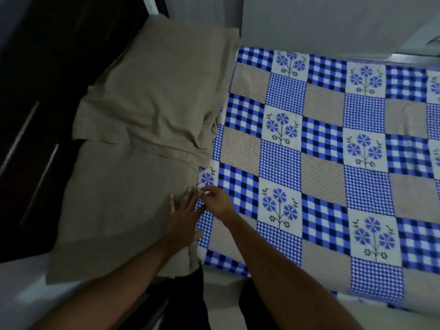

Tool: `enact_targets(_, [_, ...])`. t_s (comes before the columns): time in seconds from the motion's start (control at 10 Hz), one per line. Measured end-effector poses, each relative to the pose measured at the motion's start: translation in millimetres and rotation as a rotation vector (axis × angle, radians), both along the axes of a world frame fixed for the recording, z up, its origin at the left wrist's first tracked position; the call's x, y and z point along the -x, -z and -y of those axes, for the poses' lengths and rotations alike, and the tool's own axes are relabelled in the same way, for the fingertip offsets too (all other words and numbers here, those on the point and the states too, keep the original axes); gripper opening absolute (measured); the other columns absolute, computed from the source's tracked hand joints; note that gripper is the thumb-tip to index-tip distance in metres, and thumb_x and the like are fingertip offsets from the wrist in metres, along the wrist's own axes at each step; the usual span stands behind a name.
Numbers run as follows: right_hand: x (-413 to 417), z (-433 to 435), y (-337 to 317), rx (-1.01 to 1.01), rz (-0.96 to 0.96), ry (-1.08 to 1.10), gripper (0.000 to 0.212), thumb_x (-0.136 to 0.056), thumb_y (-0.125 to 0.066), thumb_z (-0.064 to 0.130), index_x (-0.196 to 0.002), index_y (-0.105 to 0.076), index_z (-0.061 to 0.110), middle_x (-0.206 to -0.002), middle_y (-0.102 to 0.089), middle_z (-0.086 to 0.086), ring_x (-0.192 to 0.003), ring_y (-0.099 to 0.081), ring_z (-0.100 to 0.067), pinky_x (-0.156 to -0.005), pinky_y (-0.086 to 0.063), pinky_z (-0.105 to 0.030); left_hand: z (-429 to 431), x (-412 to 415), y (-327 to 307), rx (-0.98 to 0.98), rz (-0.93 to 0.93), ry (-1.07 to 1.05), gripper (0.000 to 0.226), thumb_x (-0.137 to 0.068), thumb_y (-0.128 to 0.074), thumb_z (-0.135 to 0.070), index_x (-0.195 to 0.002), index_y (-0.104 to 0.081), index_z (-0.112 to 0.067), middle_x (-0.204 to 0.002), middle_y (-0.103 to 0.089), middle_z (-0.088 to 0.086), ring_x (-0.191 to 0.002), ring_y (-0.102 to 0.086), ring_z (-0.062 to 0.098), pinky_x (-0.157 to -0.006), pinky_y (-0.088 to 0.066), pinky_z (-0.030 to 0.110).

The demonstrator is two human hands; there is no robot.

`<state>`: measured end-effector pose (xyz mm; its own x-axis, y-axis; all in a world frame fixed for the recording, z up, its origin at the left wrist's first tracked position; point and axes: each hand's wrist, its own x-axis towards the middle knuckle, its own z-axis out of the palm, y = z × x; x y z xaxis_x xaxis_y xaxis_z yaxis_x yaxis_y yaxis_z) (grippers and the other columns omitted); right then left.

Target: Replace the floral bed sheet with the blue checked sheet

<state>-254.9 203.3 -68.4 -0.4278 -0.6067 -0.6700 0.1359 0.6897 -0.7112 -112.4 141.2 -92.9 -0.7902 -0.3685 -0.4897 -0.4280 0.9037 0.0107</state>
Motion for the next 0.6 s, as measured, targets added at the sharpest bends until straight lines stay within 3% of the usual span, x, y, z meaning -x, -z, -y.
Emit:
enact_targets(0.1, [-10.7, -47.2, 17.5, -0.024, 0.022, -0.135, 0.032, -0.098, -0.06, 0.035, -0.125, -0.063, 0.019, -0.11, -0.071, -0.007, -0.084, -0.062, -0.014, -0.075, -0.048, -0.025, -28.8, -29.3, 13.0, 0.144, 0.066, -0.015, 0.076, -0.057, -0.083, -0.036, -0.128, -0.061, -0.026, -0.157, -0.035, 0.005, -0.147, -0.025, 0.031, -0.108, 0.0, 0.076])
enact_targets(0.2, [-21.9, -84.1, 24.5, -0.037, 0.059, -0.199, 0.031, -0.098, -0.061, 0.029, -0.122, -0.065, 0.01, -0.104, -0.072, -0.013, -0.077, -0.065, -0.022, -0.068, -0.049, -0.027, -31.6, -63.2, 20.1, 0.216, -0.002, -0.098, 0.064, -0.07, -0.073, -0.038, -0.131, -0.06, -0.026, -0.155, -0.031, -0.008, -0.149, -0.014, 0.02, -0.109, 0.012, 0.066])
enact_targets(0.3, [-25.8, -109.2, 28.5, -0.074, 0.057, -0.249, 0.027, -0.097, -0.062, 0.032, -0.119, -0.066, 0.017, -0.084, -0.071, -0.004, -0.056, -0.055, -0.008, -0.052, -0.043, -0.018, -27.7, -59.9, 7.2, 0.19, 0.197, -0.206, 0.099, -0.069, -0.074, -0.058, -0.153, -0.025, -0.035, -0.16, -0.017, -0.012, -0.151, 0.002, 0.017, -0.111, 0.008, 0.066])
enact_targets(0.4, [-23.4, -121.4, 25.2, -0.062, 0.014, -0.308, 0.025, -0.097, -0.06, 0.037, -0.118, -0.065, 0.024, -0.077, -0.067, 0.006, -0.059, -0.057, -0.007, -0.057, -0.045, -0.019, -37.4, -45.8, -4.9, 0.161, 0.208, -0.217, 0.075, -0.08, -0.068, -0.051, -0.146, -0.036, -0.039, -0.163, -0.004, -0.012, -0.151, 0.005, 0.02, -0.112, -0.001, 0.067])
enact_targets(0.5, [-13.5, -129.0, 26.6, -0.029, -0.051, -0.351, 0.027, -0.096, -0.06, 0.038, -0.119, -0.065, 0.024, -0.085, -0.066, 0.006, -0.073, -0.058, -0.01, -0.079, -0.051, -0.031, -41.2, -50.6, -8.8, -0.009, 0.088, -0.214, 0.048, -0.081, -0.07, -0.029, -0.128, -0.058, -0.031, -0.156, -0.029, -0.002, -0.148, -0.017, 0.025, -0.112, -0.02, 0.059])
enact_targets(0.6, [-3.6, -133.4, 24.8, -0.019, -0.09, -0.391, 0.027, -0.095, -0.061, 0.037, -0.118, -0.067, 0.023, -0.083, -0.065, 0.006, -0.074, -0.061, -0.014, -0.079, -0.053, -0.033, -56.6, -62.4, -4.5, -0.256, -0.279, -0.376, 0.017, -0.083, -0.07, -0.016, -0.1, -0.069, -0.013, -0.11, -0.066, 0.007, -0.106, -0.061, 0.027, -0.087, -0.046, 0.035])
